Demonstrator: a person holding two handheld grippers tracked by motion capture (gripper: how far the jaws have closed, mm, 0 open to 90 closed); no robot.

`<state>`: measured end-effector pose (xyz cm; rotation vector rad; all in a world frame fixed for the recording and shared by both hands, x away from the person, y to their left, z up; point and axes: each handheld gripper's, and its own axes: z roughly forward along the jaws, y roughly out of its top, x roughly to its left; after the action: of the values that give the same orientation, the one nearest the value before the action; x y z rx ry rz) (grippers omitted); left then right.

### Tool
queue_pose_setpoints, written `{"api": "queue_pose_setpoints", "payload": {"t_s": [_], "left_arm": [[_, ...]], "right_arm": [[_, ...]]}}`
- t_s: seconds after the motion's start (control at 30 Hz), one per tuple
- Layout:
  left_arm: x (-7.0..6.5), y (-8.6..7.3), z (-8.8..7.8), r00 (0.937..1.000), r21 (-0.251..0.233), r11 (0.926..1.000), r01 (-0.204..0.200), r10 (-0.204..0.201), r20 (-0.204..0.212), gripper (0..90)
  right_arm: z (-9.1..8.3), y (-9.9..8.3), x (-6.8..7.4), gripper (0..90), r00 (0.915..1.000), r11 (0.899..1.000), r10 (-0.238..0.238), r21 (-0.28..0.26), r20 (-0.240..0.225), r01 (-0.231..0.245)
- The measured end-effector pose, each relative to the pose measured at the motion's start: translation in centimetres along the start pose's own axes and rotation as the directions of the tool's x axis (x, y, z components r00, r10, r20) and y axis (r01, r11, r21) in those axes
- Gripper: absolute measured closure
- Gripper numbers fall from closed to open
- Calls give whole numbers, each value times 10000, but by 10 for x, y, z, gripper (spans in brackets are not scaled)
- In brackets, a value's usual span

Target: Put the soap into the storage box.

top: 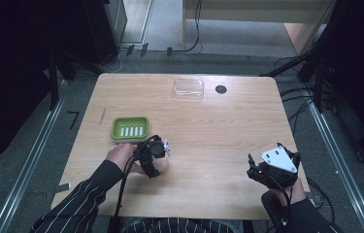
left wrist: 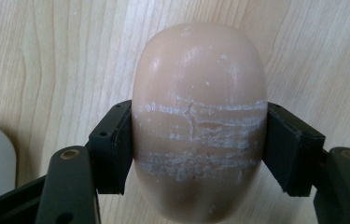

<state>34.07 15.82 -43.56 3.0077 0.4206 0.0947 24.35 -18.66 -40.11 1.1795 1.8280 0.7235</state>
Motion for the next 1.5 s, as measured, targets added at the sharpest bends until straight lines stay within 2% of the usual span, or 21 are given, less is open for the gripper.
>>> {"api": "queue_pose_setpoints", "payload": {"t_s": [0.3,0.37,0.7,0.8,0.9,1.13,1.5], "left_arm": [[2,-6,-3,10000,-12,10000,-82,82,7,338],[2,-7,-4,9998,32,9998,-208,208,-39,338],[7,-14,-9,9997,5,9998,-217,217,-60,338],[8,-15,-11,9993,60,9994,-353,353,-107,339],[9,-18,-14,9993,-99,9993,-354,352,-158,339],[18,-25,-21,9993,-168,9995,-274,270,-251,339],[31,-31,-30,9983,-288,9989,-380,367,-457,339]], "right_arm": [[1,1,1,138,10000,10000,-56,44,10,56],[1,1,1,138,10000,10000,-68,48,5,68],[0,0,1,138,10000,10000,-17,49,22,16],[0,0,0,138,10000,10000,1,14,28,-1],[0,0,0,138,10000,10000,-1,39,18,1],[0,0,0,138,10000,10000,-11,8,30,11],[0,0,0,138,10000,10000,-7,21,18,7]]}}
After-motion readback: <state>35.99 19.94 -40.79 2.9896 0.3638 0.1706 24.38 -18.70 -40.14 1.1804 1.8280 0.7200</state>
